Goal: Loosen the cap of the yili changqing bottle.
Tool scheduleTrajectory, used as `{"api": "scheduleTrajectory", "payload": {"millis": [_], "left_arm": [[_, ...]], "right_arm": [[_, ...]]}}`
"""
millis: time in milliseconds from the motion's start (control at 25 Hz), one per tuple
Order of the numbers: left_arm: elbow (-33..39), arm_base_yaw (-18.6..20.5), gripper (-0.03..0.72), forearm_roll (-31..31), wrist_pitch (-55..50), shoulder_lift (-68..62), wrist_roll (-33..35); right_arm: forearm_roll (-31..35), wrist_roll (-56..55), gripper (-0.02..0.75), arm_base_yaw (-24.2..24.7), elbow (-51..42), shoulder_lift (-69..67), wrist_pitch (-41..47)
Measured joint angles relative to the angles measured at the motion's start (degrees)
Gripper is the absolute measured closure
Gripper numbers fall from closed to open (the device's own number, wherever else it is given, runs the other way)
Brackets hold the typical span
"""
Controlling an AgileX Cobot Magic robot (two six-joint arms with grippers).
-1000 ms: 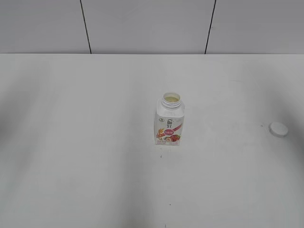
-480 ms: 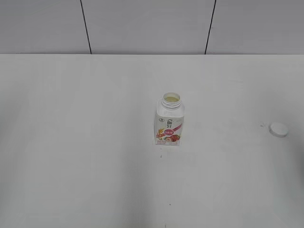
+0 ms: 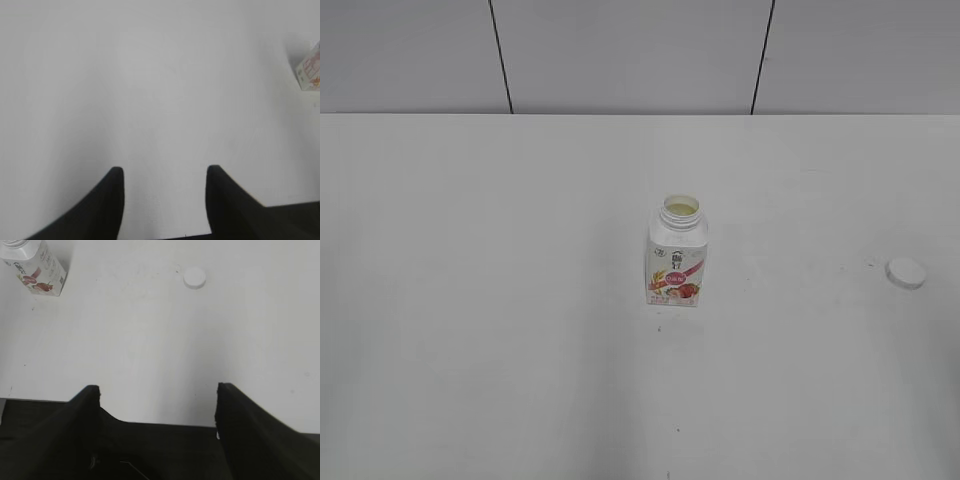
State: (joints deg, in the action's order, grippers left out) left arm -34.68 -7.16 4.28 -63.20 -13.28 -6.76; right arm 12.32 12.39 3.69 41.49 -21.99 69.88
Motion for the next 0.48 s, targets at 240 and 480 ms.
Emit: {"api": "scheduleTrajectory", "payload": {"millis": [240, 480], "left_arm": [[0.64, 0.0, 0.35, -0.07, 0.95, 10.1, 0.83], [2.07, 0.0, 0.35, -0.09, 0.11, 13.7, 1.38]], "right_arm": [[-0.12, 1.51, 0.175, 0.0, -4.7, 11.0, -0.1], [-1.05, 1.77, 0.175, 0.0, -8.55, 19.75, -1.89]]}}
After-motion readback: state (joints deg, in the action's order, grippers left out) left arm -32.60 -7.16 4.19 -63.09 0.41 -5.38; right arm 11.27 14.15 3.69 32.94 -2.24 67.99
